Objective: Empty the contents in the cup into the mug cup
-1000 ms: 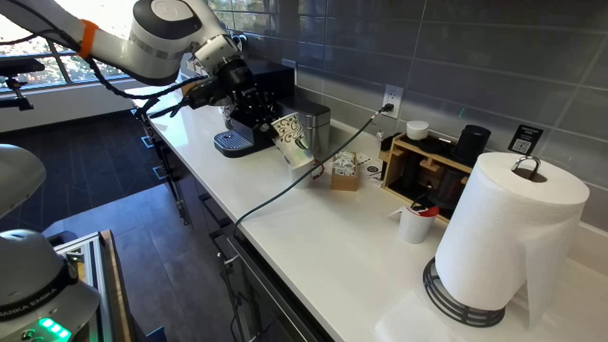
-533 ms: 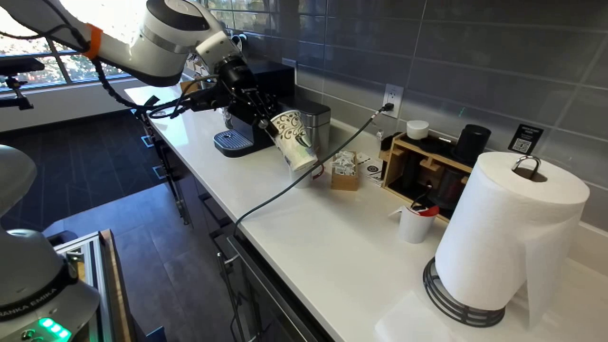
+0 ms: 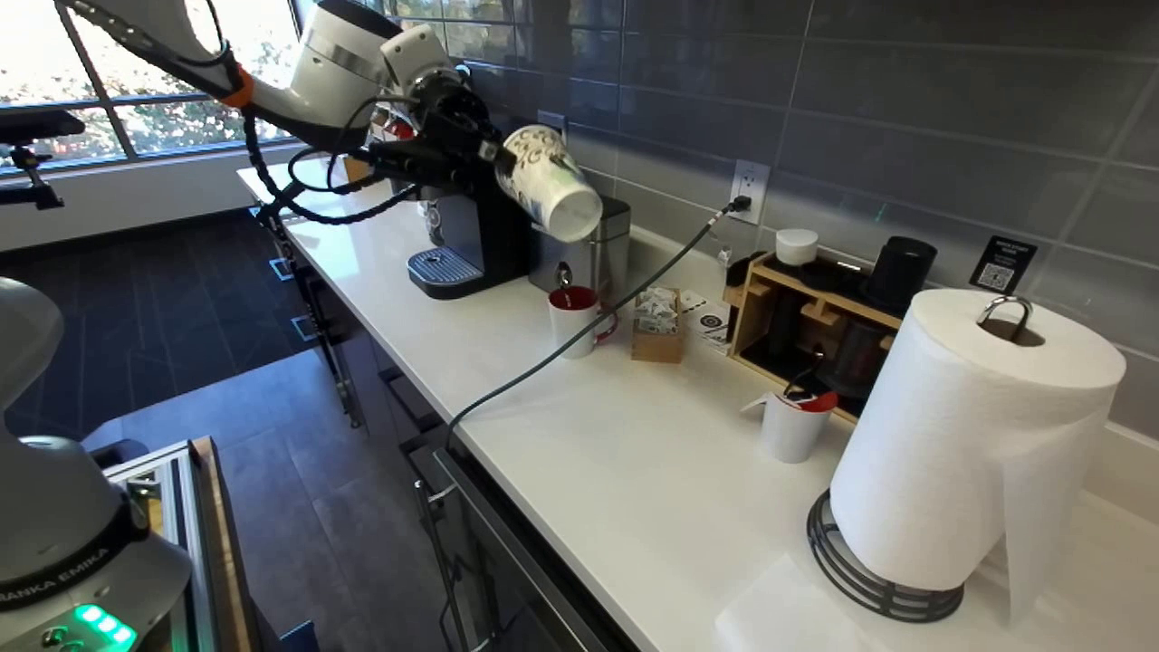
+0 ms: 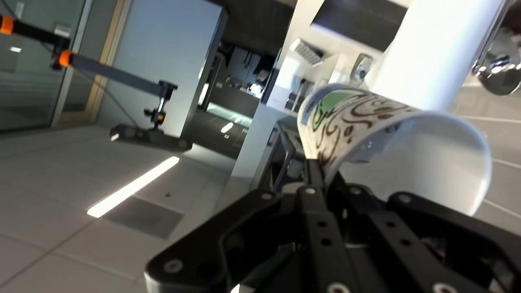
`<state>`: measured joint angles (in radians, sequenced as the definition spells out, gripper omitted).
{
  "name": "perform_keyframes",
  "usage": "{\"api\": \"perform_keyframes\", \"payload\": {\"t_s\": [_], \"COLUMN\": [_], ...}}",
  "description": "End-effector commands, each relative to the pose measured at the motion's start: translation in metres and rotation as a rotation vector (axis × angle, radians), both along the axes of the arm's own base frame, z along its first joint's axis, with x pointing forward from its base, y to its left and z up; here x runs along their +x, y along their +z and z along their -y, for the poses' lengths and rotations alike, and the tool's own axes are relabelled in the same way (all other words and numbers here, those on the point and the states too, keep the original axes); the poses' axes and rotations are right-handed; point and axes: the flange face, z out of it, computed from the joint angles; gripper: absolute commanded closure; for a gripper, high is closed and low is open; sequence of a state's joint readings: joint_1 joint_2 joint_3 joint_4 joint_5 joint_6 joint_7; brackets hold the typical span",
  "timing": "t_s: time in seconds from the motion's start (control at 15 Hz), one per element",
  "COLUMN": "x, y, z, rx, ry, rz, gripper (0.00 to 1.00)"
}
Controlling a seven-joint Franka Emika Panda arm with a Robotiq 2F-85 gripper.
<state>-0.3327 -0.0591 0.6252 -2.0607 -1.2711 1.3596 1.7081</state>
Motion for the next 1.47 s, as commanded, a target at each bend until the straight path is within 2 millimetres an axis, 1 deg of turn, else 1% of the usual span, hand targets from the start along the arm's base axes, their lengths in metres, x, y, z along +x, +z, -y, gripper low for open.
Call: {"api": "perform_keyframes", "payload": {"t_s": [0.0, 0.27, 0.4, 0.6, 0.67, 0.8, 1.0, 1.13, 1.4], "x": [0.041, 0.073, 0.082, 0.089, 0.092, 0.097, 0.107, 0.112, 0.119], "y": [-0.010, -0.023, -0.028, -0.030, -0.029, -0.025, -0.017, -0.011, -0.007], "z": [-0.011, -0.009, -0.006, -0.002, -0.008, -0.011, -0.019, -0.022, -0.023], "rx": [-0.139, -0.206, -0.240, -0.284, -0.300, -0.352, -0.436, -0.484, -0.547], "ry": [-0.028, -0.046, -0.079, -0.147, -0.158, -0.160, -0.113, -0.094, -0.080], "rz": [-0.043, -0.071, -0.109, -0.191, -0.220, -0.277, -0.347, -0.390, -0.478], "gripper": [0.99, 0.99, 0.99, 0.99, 0.99, 0.99, 0.99, 0.99, 0.99]}}
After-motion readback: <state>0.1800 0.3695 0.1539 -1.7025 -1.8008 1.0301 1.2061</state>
